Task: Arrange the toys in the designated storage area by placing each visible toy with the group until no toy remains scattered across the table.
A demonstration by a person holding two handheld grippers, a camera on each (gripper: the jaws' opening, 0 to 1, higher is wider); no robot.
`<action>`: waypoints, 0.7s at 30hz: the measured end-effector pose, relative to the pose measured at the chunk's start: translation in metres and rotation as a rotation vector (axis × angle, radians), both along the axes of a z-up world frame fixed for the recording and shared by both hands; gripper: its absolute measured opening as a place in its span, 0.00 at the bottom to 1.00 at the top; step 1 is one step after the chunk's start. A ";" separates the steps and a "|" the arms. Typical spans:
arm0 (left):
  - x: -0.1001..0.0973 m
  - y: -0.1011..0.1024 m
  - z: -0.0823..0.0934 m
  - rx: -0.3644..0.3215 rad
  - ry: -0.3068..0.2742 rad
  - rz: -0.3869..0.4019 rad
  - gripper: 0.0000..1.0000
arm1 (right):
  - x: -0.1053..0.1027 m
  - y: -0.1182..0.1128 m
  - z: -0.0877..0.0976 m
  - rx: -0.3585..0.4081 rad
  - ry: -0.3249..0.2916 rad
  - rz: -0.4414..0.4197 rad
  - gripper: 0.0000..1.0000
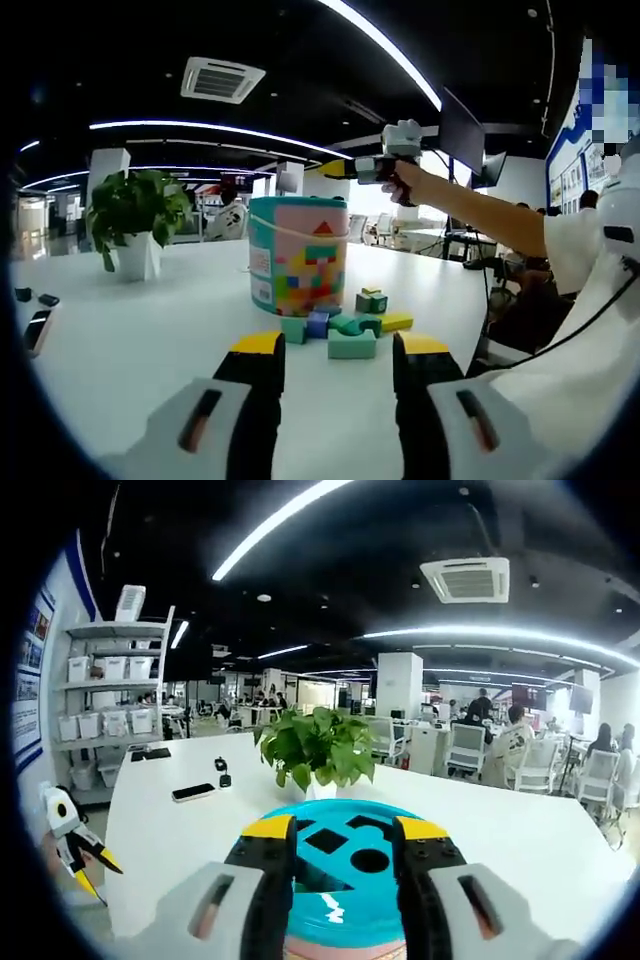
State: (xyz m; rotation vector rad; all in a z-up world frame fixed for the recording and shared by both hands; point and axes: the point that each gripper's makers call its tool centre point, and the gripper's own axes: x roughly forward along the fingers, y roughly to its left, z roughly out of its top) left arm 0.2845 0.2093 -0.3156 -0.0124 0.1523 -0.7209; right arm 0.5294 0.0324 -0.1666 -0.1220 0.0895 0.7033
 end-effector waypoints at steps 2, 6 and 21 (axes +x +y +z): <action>0.000 0.000 0.000 0.002 -0.001 0.001 0.44 | -0.001 -0.003 -0.002 -0.012 -0.008 -0.003 0.36; 0.000 0.000 -0.001 0.005 0.001 0.001 0.44 | -0.006 -0.010 -0.001 0.004 -0.026 -0.002 0.34; 0.001 0.000 -0.001 0.011 0.001 0.004 0.44 | -0.033 -0.027 -0.010 0.002 -0.040 0.031 0.30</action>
